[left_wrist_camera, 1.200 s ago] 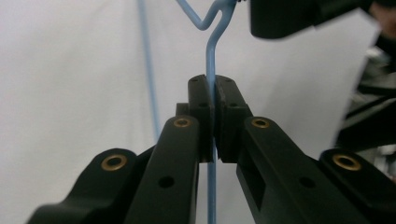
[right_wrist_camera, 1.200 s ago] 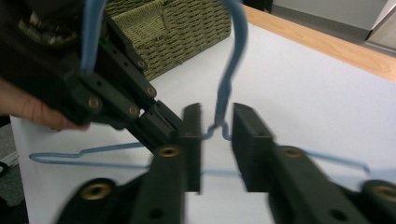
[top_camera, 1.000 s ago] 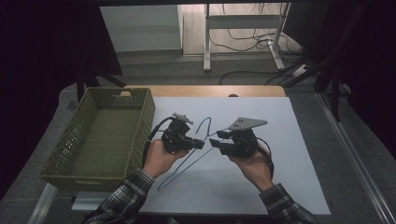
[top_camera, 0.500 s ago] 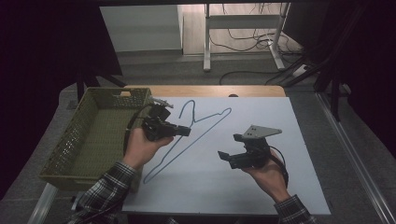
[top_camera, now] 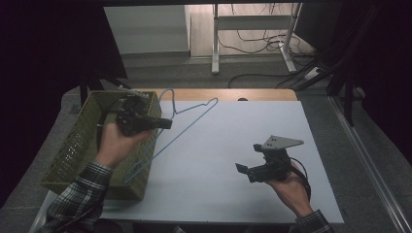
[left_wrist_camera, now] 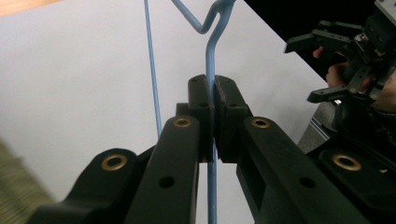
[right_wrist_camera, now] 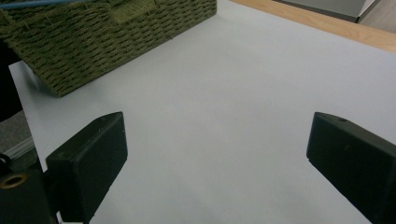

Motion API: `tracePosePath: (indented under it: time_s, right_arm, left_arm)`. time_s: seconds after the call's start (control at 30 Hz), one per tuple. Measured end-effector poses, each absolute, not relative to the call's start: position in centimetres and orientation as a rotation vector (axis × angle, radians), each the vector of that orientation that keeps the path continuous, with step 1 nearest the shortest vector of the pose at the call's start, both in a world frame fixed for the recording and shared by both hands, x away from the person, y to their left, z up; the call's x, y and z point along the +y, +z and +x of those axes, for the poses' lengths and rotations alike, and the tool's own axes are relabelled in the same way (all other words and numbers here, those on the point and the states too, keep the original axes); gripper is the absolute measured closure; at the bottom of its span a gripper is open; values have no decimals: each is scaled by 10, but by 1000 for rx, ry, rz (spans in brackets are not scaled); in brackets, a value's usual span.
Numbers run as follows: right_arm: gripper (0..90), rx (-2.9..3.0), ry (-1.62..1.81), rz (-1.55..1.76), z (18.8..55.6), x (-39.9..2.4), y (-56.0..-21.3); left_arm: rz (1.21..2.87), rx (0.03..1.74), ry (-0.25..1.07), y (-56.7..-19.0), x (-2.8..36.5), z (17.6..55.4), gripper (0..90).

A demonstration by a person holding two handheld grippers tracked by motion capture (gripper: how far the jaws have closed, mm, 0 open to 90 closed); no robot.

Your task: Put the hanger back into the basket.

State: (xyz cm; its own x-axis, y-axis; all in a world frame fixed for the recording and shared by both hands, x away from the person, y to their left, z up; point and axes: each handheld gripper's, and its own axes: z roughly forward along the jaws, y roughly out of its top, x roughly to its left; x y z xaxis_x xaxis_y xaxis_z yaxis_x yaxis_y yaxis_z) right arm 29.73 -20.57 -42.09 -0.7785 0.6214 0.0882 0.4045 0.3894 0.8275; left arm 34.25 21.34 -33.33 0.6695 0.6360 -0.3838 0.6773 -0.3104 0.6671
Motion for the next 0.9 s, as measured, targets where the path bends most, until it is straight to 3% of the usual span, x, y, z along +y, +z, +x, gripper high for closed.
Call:
tracePosePath:
  time_s: [0.4,0.9]
  right_arm:
    - [42,2379,1310,985,299,-228,-433]
    - [44,2382,1284,1040,300,-237,-440]
  left_arm:
    - [1958,1085,35,-331,297,332,874]
    - [1932,1159,121,-345,372,334,875]
